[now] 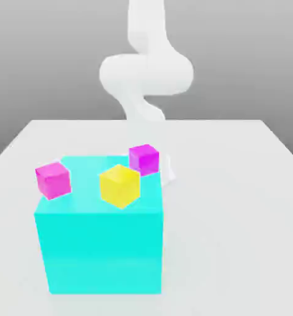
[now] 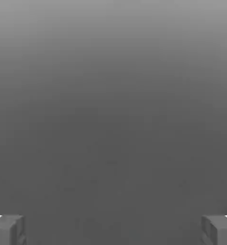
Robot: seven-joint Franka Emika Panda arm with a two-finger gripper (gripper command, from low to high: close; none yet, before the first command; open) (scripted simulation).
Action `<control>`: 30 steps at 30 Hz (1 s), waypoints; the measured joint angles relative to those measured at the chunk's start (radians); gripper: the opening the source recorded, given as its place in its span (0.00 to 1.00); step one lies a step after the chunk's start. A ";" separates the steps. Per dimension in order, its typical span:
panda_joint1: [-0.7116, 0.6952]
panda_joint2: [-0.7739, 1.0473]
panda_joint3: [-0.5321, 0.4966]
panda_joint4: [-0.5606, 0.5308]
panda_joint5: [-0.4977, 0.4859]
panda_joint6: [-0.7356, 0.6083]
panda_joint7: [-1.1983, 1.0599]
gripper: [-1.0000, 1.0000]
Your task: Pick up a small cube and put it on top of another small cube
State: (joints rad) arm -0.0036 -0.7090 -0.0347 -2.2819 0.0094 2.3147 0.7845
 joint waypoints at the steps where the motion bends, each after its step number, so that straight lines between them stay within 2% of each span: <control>1: -0.001 0.039 -0.015 0.008 0.004 0.006 -0.007 0.50; 17: -0.069 0.622 -0.227 0.124 0.147 0.100 -0.166 0.50; 30: -0.232 1.093 -0.277 0.218 0.258 0.175 -0.291 0.50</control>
State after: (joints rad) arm -0.2353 0.3836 -0.3121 -2.0643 0.2673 2.4900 0.4939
